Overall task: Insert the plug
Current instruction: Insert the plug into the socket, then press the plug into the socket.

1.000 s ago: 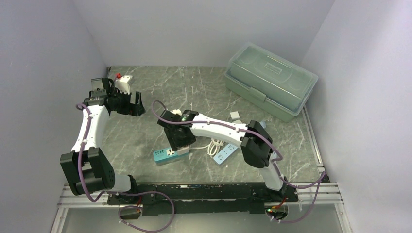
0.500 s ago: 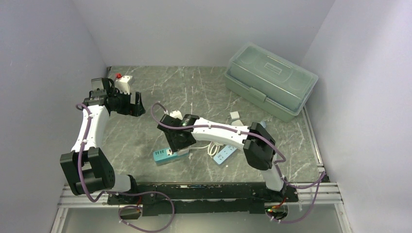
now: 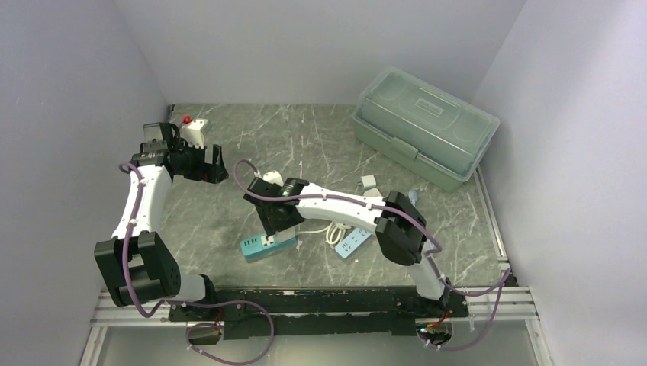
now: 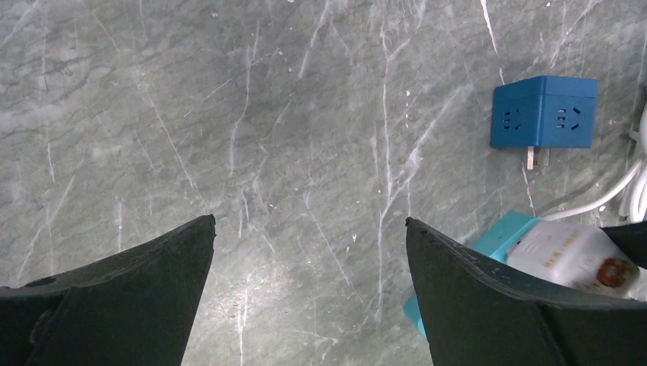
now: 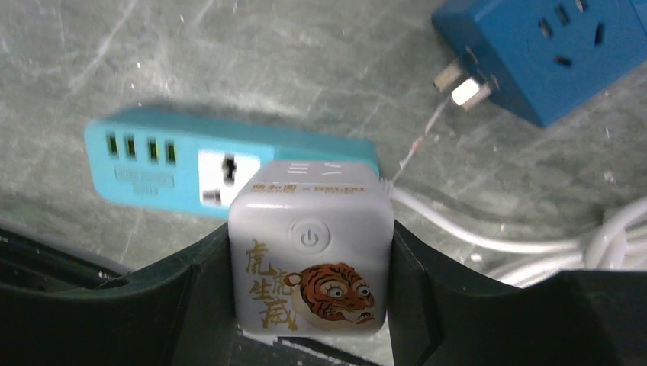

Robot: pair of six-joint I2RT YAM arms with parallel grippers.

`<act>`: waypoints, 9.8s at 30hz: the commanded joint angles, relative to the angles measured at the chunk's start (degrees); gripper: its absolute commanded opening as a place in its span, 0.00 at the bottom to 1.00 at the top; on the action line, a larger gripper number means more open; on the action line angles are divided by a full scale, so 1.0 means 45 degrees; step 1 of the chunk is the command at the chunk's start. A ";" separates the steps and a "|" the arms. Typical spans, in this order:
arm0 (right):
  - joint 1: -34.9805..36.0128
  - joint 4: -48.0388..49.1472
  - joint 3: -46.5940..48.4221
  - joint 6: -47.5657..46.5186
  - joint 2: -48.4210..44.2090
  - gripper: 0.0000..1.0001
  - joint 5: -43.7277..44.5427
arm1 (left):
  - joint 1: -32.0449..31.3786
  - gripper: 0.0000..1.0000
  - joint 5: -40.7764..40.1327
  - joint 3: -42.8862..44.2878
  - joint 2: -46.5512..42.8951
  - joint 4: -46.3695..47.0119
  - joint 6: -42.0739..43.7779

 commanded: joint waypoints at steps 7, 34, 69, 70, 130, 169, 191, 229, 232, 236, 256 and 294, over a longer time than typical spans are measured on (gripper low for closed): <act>-0.0110 -0.0874 -0.1209 -0.0379 0.1669 0.00 0.0139 | -0.0018 1.00 0.0286 0.0087 -0.0052 0.0152 0.0228; 0.1199 0.7480 -0.9646 0.0445 -0.1485 0.00 0.2870 | -0.0014 1.00 -0.0756 0.1136 0.0296 -0.0441 0.0436; 0.1869 0.6359 -0.8721 -0.0092 -0.2658 1.00 0.3809 | -0.0025 1.00 -0.1196 0.2142 0.0107 -0.1317 0.0576; 0.1828 0.6250 -0.8558 -0.0139 -0.2781 1.00 0.3811 | -0.0019 1.00 -0.1221 0.2141 0.0038 -0.1345 0.0590; -0.0917 1.0333 -1.0896 -0.0948 -0.7481 0.33 -0.2307 | -0.8911 0.45 0.1583 -0.3053 -0.1057 -0.0655 0.2428; -0.1487 0.9844 -1.1347 -0.0777 -0.7000 0.25 -0.2258 | -0.9251 0.59 0.1708 -0.2723 -0.1774 -0.2835 0.4667; -0.1560 1.0718 -1.2015 -0.0714 -0.7050 0.25 -0.2829 | -0.8886 0.36 0.1535 -0.3160 -0.0993 -0.0768 0.3133; -0.1680 1.0388 -1.4390 -0.0777 -0.6932 0.14 -0.3494 | -1.0274 0.29 -0.1157 -0.6171 -0.1038 -0.0626 0.7860; -0.1605 1.0280 -1.4416 -0.0799 -0.7007 0.14 -0.3481 | -1.0405 0.28 -0.1165 -0.6222 -0.1072 -0.0842 0.7889; -0.1605 1.0155 -1.3751 -0.1069 -0.6614 0.14 -0.3523 | -1.0441 0.26 -0.1292 -0.6588 -0.1362 -0.1151 0.7954; -0.0756 0.9179 -1.4173 -0.1092 -0.6229 0.11 -0.3598 | -1.0501 0.21 -0.0953 -0.6681 -0.1662 -0.2020 0.7841; -0.2476 0.8073 -1.2288 -0.0574 -1.0980 0.87 -0.1413 | -1.0454 1.00 0.0161 -0.1946 -0.2159 -0.2367 0.2203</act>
